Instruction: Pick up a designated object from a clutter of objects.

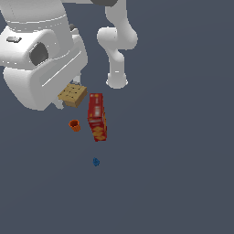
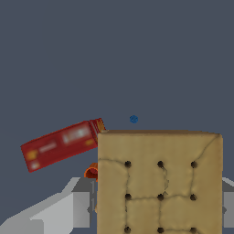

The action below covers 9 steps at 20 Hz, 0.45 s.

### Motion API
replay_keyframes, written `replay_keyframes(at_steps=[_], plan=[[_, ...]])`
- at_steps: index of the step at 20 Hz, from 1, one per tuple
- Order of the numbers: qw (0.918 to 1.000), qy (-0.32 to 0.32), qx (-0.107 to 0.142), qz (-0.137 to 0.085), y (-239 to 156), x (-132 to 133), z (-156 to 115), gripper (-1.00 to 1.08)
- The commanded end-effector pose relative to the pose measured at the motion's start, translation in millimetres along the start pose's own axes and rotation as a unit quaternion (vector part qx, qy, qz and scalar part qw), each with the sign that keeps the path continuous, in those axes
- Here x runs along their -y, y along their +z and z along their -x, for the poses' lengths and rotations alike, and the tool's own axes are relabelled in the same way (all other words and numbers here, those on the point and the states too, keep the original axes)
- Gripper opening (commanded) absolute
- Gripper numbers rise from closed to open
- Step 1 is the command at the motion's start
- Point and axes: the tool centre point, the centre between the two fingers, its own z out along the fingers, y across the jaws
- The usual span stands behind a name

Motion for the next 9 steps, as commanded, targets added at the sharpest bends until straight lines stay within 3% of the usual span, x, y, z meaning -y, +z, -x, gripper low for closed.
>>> replay_keyframes(at_steps=[1, 9], plan=[[1.0, 0.0, 0.0, 0.0, -6.5, -4.5, 2.6, -1.0], [1.0, 0.0, 0.0, 0.0, -13.7, -10.1, 5.7, -1.0]])
